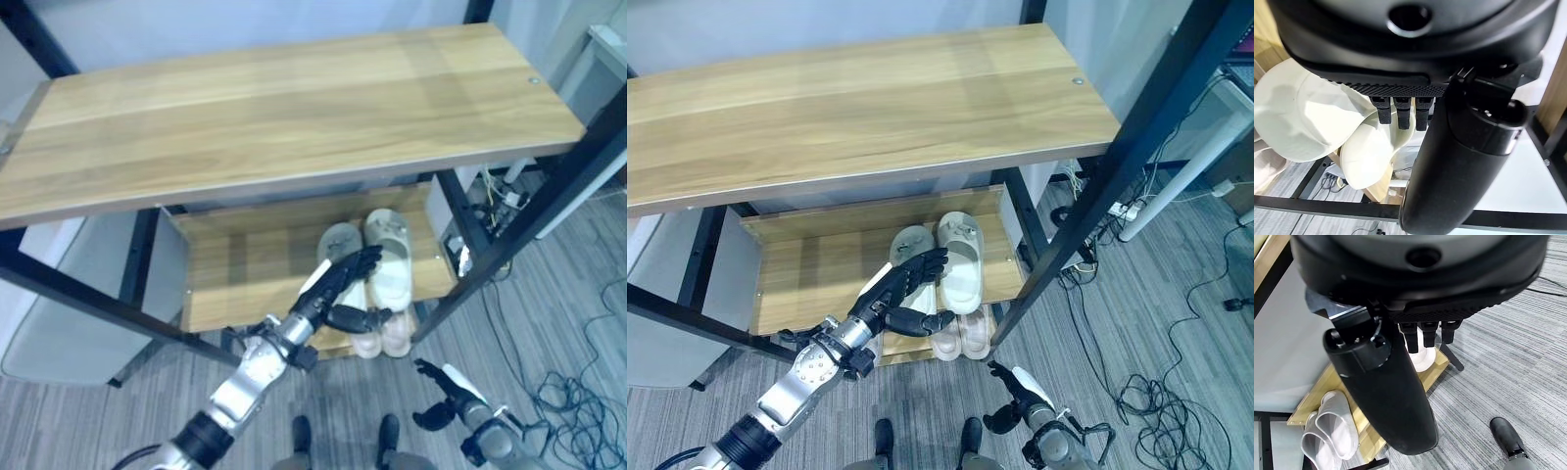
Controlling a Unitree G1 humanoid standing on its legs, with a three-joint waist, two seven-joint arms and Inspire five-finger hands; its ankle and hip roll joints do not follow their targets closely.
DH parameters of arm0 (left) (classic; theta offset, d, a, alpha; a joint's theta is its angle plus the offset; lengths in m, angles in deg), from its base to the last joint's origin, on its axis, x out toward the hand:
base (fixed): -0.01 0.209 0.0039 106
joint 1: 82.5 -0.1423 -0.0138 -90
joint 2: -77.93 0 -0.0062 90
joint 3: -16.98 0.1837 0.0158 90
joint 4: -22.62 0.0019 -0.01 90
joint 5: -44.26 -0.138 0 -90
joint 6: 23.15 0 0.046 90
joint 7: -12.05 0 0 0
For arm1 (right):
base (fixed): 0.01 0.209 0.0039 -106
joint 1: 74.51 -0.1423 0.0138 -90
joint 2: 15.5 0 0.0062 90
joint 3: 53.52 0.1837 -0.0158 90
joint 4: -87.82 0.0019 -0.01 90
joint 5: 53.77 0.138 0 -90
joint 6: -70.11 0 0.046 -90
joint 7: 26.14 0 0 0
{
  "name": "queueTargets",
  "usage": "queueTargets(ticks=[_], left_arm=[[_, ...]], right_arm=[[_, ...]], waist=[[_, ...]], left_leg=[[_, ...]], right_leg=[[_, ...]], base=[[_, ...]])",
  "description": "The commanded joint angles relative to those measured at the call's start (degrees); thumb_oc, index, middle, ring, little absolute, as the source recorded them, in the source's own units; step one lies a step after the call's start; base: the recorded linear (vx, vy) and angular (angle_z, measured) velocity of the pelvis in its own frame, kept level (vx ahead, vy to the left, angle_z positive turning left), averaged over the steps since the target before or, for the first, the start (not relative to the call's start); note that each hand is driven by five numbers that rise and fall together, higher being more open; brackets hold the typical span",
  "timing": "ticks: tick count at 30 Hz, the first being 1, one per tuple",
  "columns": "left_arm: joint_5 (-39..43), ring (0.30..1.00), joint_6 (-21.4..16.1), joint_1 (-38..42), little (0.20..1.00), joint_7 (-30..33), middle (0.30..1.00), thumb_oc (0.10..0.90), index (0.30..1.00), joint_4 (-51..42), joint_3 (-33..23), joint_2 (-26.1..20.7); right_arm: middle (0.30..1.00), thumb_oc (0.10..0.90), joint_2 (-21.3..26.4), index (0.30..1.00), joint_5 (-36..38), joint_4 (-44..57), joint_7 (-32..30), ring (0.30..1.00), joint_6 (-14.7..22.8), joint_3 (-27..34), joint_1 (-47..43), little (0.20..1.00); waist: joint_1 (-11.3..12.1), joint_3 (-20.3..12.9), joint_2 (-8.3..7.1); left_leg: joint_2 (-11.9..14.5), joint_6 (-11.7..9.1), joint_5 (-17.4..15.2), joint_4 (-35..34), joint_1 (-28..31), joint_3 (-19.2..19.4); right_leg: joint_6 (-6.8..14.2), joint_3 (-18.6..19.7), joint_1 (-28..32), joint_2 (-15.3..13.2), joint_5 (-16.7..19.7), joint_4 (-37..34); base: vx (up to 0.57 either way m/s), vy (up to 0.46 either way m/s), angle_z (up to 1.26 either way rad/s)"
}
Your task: Arrange the slippers neatly on the shoe rack.
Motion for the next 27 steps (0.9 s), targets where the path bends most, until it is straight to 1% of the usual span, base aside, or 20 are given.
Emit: queueTargets(ticks=[1, 2, 5, 6, 10, 18, 27], left_arm=[[-2.17, 0.900, -5.09, 9.03, 0.900, 1.47, 0.900, 0.800, 0.900, -0.68, -0.52, 2.13], [-3.68, 0.900, -5.14, 9.98, 0.900, 1.64, 0.900, 0.800, 0.900, 0.78, -0.27, 2.14], [-4.30, 0.900, -5.26, 10.78, 0.900, 1.97, 0.900, 0.800, 0.900, 1.90, -0.23, 2.20], [-5.20, 0.900, -5.13, 12.38, 0.900, 2.43, 0.900, 0.800, 0.900, 3.66, 0.14, 2.48], [-5.56, 0.900, -5.13, 13.66, 0.900, 2.98, 0.900, 0.800, 0.900, 4.82, 0.19, 2.83], [-6.00, 0.900, -5.58, 16.26, 0.900, 3.84, 0.900, 0.800, 0.900, 6.23, 0.75, 3.21], [-6.51, 0.900, -5.98, 19.17, 0.900, 3.57, 0.900, 0.800, 0.900, 6.66, 1.23, 2.09]], right_arm=[[0.900, 0.800, 2.56, 0.900, 0.97, 5.25, -0.74, 0.900, 2.28, 0.74, -2.41, 0.900], [0.900, 0.800, 2.90, 0.900, 1.00, 5.86, -0.45, 0.900, 2.45, 0.75, -2.40, 0.900], [0.900, 0.800, 2.94, 0.900, 0.95, 5.95, -0.35, 0.900, 2.53, 0.67, -2.36, 0.900], [0.900, 0.800, 3.28, 0.900, 0.83, 6.46, -0.20, 0.900, 2.61, 0.56, -2.42, 0.900], [0.900, 0.800, 3.51, 0.900, 0.70, 6.93, -0.10, 0.900, 2.62, 0.37, -2.43, 0.900], [0.900, 0.800, 4.30, 0.900, 0.58, 8.44, 0.26, 0.900, 2.89, -0.03, -2.35, 0.900], [0.900, 0.800, 5.49, 0.900, 0.37, 9.85, 0.97, 0.900, 3.13, -0.16, -2.25, 0.900]], waist=[[-0.18, -0.22, -3.25], [-0.52, -0.02, -3.56], [-0.67, -0.01, -3.70], [-1.00, -0.05, -3.91], [-1.30, -0.09, -4.01], [-2.03, -0.09, -3.86], [-2.72, -0.62, -3.72]], left_leg=[[0.37, -0.55, -4.88, -0.45, 1.77, 5.75], [0.33, -0.53, -4.92, -0.45, 1.44, 5.93], [0.39, -0.54, -4.91, -0.45, 1.24, 6.03], [0.43, -0.57, -4.87, -0.45, 1.02, 6.17], [0.41, -0.58, -4.81, -0.45, 0.74, 6.28], [0.16, -0.48, -4.77, -0.45, 0.06, 6.55], [0.21, -0.53, -4.79, -0.45, -0.39, 6.81]], right_leg=[[5.72, 2.55, -0.96, -2.59, -4.06, -0.11], [5.78, 2.82, -1.51, -2.50, -3.82, -0.11], [5.79, 3.03, -1.88, -2.49, -3.73, -0.11], [5.82, 3.06, -2.16, -2.53, -3.60, -0.11], [5.85, 3.19, -2.60, -2.55, -3.48, -0.11], [5.89, 3.74, -3.59, -2.54, -3.09, -0.11], [5.97, 4.19, -4.40, -2.53, -2.90, -0.11]], base=[[0.00, 0.000, 0.00], [0.00, 0.000, 0.00], [0.00, 0.004, -0.03], [0.01, 0.001, -0.04], [0.00, 0.000, 0.00], [0.00, 0.009, -0.04], [0.00, 0.003, -0.01]])
